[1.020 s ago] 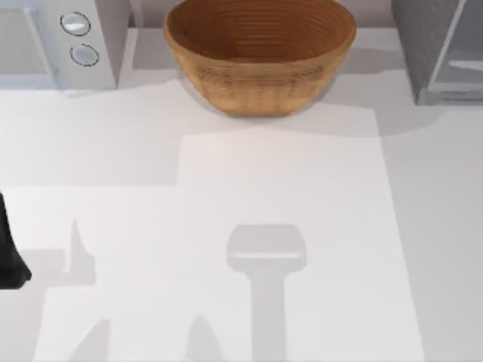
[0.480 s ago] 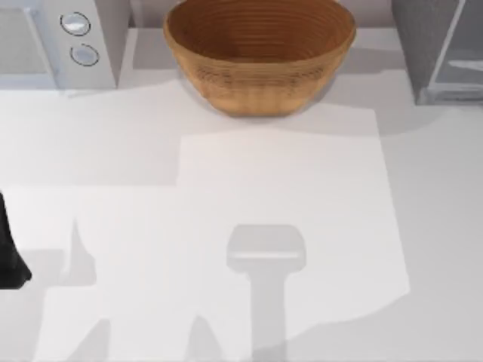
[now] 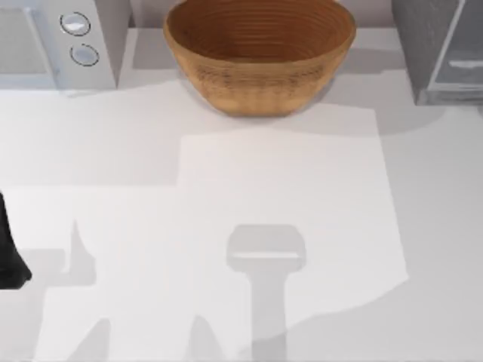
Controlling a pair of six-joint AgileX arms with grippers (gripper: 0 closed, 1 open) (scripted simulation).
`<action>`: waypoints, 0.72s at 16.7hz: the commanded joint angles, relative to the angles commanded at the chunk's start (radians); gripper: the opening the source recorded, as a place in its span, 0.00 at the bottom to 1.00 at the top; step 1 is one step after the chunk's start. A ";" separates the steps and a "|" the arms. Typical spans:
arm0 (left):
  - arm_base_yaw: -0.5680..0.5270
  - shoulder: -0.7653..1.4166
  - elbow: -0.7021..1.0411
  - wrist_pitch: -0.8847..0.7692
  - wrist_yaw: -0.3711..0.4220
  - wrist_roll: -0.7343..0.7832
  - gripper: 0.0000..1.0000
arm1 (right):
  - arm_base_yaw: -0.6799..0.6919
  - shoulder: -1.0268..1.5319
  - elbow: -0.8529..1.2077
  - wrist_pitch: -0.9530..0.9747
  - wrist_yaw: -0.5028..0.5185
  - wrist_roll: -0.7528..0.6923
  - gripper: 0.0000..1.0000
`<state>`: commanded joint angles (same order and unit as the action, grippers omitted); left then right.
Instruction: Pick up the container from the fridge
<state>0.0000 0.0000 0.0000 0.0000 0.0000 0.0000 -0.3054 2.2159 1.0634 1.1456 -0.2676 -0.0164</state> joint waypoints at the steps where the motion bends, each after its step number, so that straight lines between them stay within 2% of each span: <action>1: 0.000 0.000 0.000 0.000 0.000 0.000 1.00 | 0.004 0.015 0.024 -0.012 0.003 0.000 1.00; 7: 0.000 0.000 0.000 0.000 0.000 0.000 1.00 | 0.033 0.130 0.264 -0.128 0.033 -0.001 1.00; 12: 0.000 0.000 0.000 0.000 0.000 0.000 1.00 | 0.036 0.141 0.284 -0.143 0.037 -0.001 1.00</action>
<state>0.0000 0.0000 0.0000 0.0000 0.0000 0.0000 -0.2689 2.3566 1.3477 1.0027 -0.2305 -0.0179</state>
